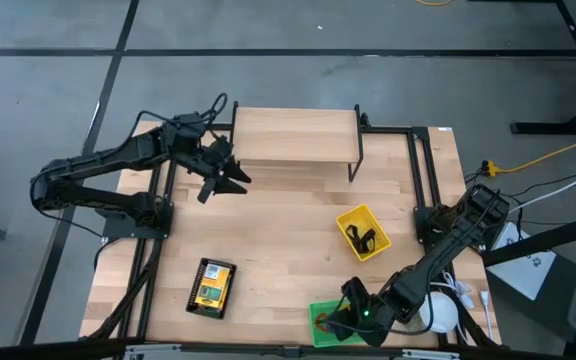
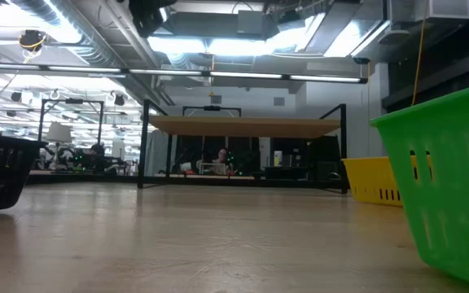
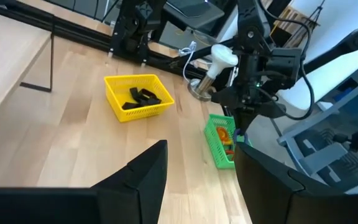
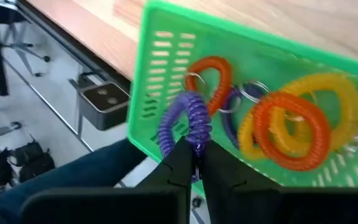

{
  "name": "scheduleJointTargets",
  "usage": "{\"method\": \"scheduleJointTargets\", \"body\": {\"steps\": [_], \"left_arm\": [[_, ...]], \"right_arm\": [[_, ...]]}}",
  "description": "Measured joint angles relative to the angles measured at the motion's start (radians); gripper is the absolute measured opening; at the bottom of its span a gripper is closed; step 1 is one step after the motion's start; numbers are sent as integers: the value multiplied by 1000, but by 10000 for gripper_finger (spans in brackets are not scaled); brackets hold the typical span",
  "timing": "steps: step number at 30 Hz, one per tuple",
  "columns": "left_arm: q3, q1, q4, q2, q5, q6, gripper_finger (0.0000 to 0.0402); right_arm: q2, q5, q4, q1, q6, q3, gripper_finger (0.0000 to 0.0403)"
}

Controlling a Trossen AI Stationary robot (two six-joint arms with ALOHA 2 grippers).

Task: Pick & Place Office Desk Supplies
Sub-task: Put the purple spring keychain into the green basket, then return to Home Position

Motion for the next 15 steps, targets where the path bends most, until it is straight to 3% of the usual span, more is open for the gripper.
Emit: {"method": "scheduleJointTargets", "body": {"steps": [3,9,15], "left_arm": [[-16,0,16,-1,0,-8,180],[-23,3,27,-19,0,-25,180],[-23,47,67,-92,-49,-37,180]], "right_arm": [[0,16,3,-7,-2,0,40],[-1,33,7,-19,-37,0,141],[-32,275,10,-25,-80,1,207]]}}
